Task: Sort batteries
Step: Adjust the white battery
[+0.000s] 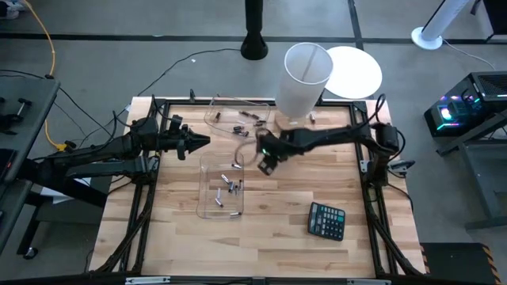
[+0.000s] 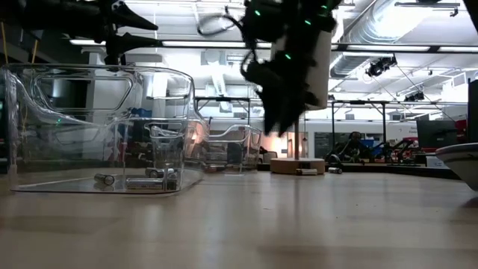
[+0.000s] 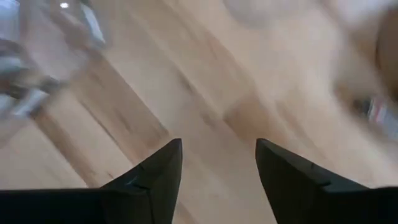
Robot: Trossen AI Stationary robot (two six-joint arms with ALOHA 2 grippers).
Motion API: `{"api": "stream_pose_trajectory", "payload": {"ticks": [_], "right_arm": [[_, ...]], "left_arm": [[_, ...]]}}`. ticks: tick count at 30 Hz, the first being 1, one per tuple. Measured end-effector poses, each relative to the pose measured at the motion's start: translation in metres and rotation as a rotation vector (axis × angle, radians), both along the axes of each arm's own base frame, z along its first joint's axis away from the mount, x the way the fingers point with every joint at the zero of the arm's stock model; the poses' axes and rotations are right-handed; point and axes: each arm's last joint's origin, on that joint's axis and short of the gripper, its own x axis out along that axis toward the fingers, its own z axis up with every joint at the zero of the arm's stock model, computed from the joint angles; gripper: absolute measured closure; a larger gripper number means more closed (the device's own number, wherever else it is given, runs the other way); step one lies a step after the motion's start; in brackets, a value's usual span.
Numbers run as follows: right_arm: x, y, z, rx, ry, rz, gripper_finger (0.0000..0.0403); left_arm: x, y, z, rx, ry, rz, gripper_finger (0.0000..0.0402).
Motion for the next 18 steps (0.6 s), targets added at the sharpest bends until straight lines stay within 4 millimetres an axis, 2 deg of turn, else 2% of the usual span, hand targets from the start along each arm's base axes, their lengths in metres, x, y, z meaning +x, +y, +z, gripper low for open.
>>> {"api": "stream_pose_trajectory", "payload": {"ticks": [4,9,11,15,18], "right_arm": [[-0.028,0.003,-0.029,0.000,-0.016,-0.270,0.0228],[-0.041,-0.025,-0.041,-0.088,-0.280,-0.635,0.0260],[-0.045,-0.037,-0.046,-0.129,-0.292,-0.717,0.0290],[-0.051,-0.052,-0.053,-0.196,-0.267,-0.798,0.0384],[-0.052,-0.061,-0.055,-0.186,-0.261,-0.800,0.0389]], "left_arm": [[0.000,0.000,0.000,-0.003,-0.001,0.000,0.0296],[0.000,0.000,0.000,-0.010,-0.001,0.001,0.0296],[0.000,0.000,0.000,-0.013,-0.002,0.002,0.0296],[0.000,0.000,0.000,-0.036,-0.004,0.004,0.0296],[0.000,0.000,0.000,-0.036,-0.004,0.004,0.0296]]}}
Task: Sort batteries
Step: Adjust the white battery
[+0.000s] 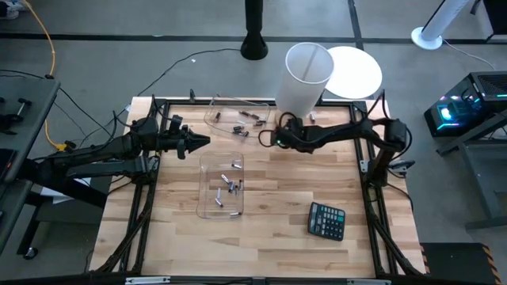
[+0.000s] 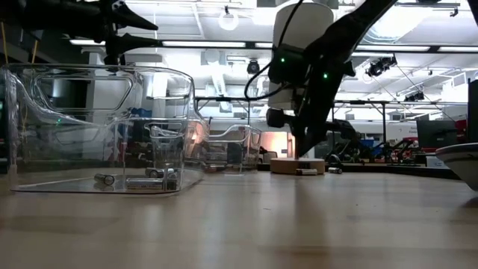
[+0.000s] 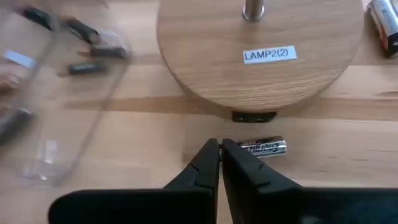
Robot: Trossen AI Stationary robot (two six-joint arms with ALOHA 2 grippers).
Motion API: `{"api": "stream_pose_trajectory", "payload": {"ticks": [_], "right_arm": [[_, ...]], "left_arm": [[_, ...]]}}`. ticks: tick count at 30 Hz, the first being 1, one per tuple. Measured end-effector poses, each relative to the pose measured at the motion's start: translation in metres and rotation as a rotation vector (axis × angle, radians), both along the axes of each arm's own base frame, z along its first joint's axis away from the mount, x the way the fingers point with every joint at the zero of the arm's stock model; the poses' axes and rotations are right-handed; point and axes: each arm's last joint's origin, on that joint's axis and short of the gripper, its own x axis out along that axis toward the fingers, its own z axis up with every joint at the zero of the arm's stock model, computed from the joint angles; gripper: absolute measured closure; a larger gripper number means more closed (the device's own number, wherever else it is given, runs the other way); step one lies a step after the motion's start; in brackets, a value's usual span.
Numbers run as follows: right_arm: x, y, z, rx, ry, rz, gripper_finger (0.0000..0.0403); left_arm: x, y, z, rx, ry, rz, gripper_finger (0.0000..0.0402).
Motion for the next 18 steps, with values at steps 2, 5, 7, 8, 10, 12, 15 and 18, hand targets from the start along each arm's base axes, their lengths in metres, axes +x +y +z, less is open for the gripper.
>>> {"api": "stream_pose_trajectory", "payload": {"ticks": [2,5,7,8,10,12,15,18], "right_arm": [[-0.001,-0.004,-0.003,0.007,0.027,0.009,0.0398],[-0.003,-0.007,-0.009,0.044,0.054,0.019,0.0400],[-0.003,-0.008,-0.013,0.060,0.065,0.022,0.0402],[-0.003,-0.008,-0.015,0.062,0.070,0.022,0.0402],[-0.003,-0.009,-0.018,0.067,0.075,0.015,0.0402],[-0.002,-0.009,-0.020,0.073,0.077,0.006,0.0402],[-0.001,-0.008,-0.026,0.109,0.080,0.018,0.0402],[0.001,-0.005,-0.028,0.132,0.076,0.035,0.0403]], "left_arm": [[0.000,0.000,0.000,0.000,0.000,0.000,0.0296],[0.000,0.000,0.000,0.000,0.000,0.000,0.0296],[0.000,0.000,0.000,0.000,0.000,0.000,0.0296],[0.000,0.000,0.000,0.000,0.000,0.000,0.0296],[0.000,0.000,0.000,0.000,0.000,0.000,0.0296],[0.000,0.000,0.000,0.000,0.000,0.000,0.0296],[0.000,0.000,0.000,0.000,0.001,0.000,0.0296],[0.000,0.000,0.000,0.000,0.001,0.000,0.0296]]}}
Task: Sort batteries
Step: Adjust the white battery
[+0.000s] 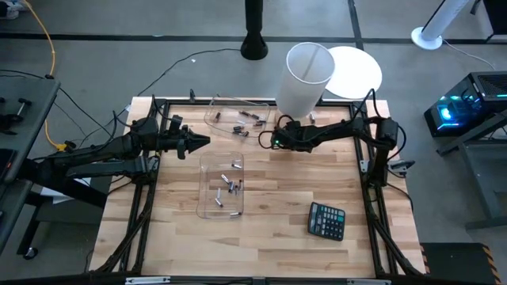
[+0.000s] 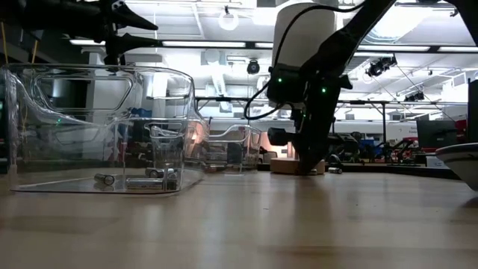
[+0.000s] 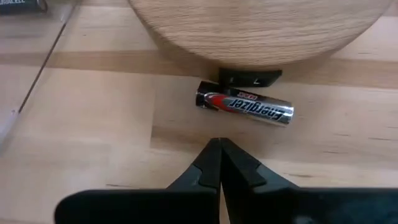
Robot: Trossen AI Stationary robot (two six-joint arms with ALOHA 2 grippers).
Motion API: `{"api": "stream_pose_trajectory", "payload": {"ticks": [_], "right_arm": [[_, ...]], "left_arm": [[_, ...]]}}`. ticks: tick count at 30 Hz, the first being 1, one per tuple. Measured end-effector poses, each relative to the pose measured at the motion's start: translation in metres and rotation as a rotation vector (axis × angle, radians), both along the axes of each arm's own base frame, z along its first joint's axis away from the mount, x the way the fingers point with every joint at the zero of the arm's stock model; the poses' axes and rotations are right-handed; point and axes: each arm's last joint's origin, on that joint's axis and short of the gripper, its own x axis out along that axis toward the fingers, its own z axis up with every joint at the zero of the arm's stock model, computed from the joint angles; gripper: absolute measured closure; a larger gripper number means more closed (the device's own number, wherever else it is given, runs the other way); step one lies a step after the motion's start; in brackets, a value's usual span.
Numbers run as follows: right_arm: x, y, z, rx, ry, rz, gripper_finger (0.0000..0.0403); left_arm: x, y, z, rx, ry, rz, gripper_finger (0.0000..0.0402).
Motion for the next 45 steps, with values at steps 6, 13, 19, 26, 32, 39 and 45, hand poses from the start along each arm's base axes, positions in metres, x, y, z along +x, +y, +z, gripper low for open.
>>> {"api": "stream_pose_trajectory", "payload": {"ticks": [6,13,19,26,32,39,45], "right_arm": [[0.010,0.038,0.008,0.111,-0.054,0.147,0.0403],[-0.016,0.081,0.054,0.037,-0.008,0.142,0.0403],[-0.028,0.046,0.070,-0.080,-0.005,0.022,0.0403],[-0.004,-0.005,0.038,-0.007,-0.114,0.071,0.0403],[-0.005,-0.012,0.024,0.016,-0.076,0.036,0.0403],[-0.008,-0.014,0.023,0.011,-0.045,0.032,0.0403],[-0.010,-0.014,0.022,0.038,-0.022,0.037,0.0403]], "left_arm": [[0.000,0.000,0.000,0.000,0.000,0.000,0.0296],[0.000,0.000,0.000,0.000,0.004,0.000,0.0296],[0.000,0.000,-0.001,0.000,0.005,0.000,0.0296],[0.000,0.000,0.000,-0.002,0.003,-0.001,0.0296],[0.000,0.000,-0.001,-0.006,0.011,-0.010,0.0296],[0.000,0.000,-0.001,-0.006,0.014,-0.010,0.0296],[0.000,0.000,-0.003,-0.013,0.033,-0.011,0.0296]]}}
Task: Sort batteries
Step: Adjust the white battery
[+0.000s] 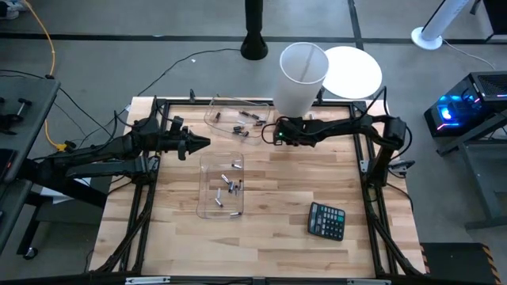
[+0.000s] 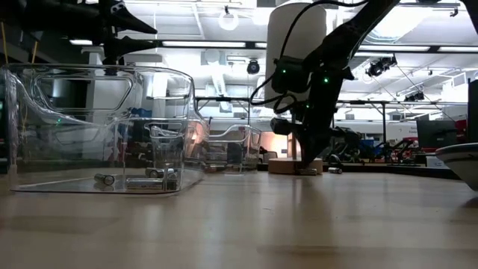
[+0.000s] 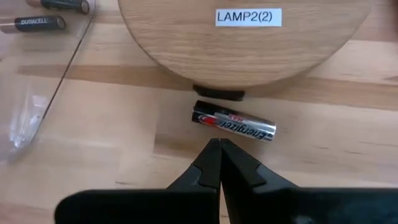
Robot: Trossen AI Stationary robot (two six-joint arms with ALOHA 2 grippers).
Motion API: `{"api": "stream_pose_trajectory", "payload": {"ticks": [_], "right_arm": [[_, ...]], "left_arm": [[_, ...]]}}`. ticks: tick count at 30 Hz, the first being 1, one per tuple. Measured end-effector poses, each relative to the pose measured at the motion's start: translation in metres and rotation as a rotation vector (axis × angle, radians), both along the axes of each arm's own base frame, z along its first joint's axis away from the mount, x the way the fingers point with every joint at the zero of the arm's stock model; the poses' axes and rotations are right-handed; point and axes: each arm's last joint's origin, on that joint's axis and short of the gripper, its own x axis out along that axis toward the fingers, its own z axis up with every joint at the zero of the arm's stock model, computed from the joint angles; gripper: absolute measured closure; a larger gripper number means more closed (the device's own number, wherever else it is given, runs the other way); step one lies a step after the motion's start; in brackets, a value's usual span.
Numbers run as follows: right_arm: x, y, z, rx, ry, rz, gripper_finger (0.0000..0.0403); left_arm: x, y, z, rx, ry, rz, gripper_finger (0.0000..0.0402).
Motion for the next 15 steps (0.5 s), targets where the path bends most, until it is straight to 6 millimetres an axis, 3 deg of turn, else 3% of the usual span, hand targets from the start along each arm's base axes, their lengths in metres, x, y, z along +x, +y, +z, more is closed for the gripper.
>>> {"api": "stream_pose_trajectory", "payload": {"ticks": [15], "right_arm": [[-0.014,0.006,0.006,-0.018,0.101,-0.083,0.0403]], "left_arm": [[0.000,0.000,0.000,0.000,0.002,0.000,0.0296]]}}
